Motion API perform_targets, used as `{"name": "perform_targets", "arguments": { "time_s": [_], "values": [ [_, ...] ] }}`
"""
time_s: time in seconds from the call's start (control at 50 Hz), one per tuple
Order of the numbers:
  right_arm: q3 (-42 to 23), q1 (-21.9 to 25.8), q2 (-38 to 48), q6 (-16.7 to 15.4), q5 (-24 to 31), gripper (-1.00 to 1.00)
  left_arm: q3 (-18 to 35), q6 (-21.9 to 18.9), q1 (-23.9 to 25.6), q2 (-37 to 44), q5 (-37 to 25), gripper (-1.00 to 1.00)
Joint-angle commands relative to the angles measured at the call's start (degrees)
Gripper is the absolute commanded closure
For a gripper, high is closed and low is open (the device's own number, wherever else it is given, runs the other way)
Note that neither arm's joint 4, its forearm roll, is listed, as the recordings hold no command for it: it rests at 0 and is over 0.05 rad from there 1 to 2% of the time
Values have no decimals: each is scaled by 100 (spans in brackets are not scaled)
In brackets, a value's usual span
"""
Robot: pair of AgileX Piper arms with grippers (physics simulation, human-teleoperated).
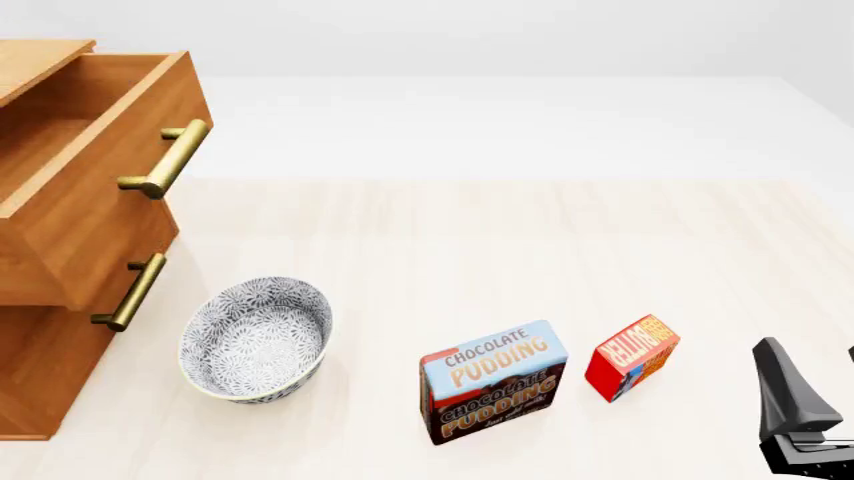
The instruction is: Put the butter at the back in the top drawer of the cabinet and close it.
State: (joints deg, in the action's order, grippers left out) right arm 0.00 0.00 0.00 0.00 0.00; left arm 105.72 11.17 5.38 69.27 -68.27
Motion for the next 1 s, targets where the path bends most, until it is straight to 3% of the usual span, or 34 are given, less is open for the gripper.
{"name": "perform_targets", "arguments": {
  "time_s": [0.02, 1.0],
  "values": [
    [0, 0, 0, 0, 0, -100, -161, -28, -97, -31, 81, -100],
    [0, 0, 0, 0, 0, -100, -1003, -21, -449, -117, 578, -100]
  ]
}}
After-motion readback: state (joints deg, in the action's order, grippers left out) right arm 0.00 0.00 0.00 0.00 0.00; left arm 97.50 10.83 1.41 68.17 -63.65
